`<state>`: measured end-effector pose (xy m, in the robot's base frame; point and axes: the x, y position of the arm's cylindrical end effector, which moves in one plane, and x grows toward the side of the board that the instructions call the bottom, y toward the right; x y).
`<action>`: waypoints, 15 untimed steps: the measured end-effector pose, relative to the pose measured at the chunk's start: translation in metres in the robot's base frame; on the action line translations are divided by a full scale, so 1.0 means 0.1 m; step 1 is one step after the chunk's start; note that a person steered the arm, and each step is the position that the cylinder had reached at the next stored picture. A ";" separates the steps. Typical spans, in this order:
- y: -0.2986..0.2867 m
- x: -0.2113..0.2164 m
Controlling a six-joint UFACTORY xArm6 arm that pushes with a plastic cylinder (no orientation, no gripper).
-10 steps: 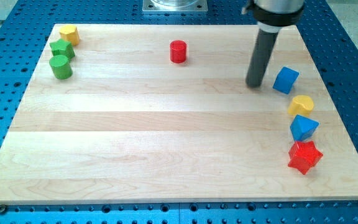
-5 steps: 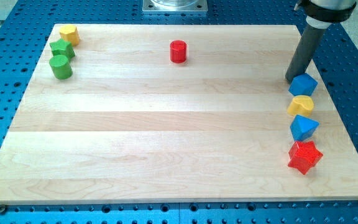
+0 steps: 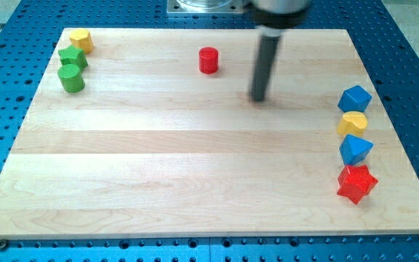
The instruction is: Place the red circle above the cube
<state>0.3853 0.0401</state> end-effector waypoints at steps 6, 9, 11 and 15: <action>-0.51 -0.95; 0.71 -1.24; 1.54 -1.17; 2.61 -1.11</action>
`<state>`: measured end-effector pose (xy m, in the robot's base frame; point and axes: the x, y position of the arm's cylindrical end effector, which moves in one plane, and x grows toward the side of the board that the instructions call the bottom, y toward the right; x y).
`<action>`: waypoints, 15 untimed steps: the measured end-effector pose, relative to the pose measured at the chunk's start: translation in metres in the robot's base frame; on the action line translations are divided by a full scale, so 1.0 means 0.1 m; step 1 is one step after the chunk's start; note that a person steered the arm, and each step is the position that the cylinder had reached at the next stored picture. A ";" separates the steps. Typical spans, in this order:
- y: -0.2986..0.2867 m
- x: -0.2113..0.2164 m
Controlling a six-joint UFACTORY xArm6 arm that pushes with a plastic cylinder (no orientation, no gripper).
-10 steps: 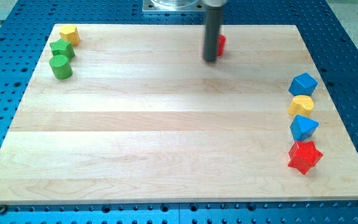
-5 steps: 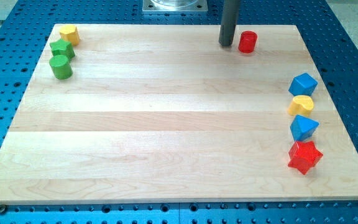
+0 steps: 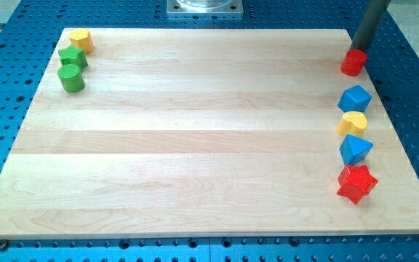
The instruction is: Place the red circle above the cube
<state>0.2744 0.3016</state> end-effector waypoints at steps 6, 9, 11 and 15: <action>-0.41 0.22; -0.88 0.15; -1.19 0.62; -0.71 0.61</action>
<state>0.3353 0.2308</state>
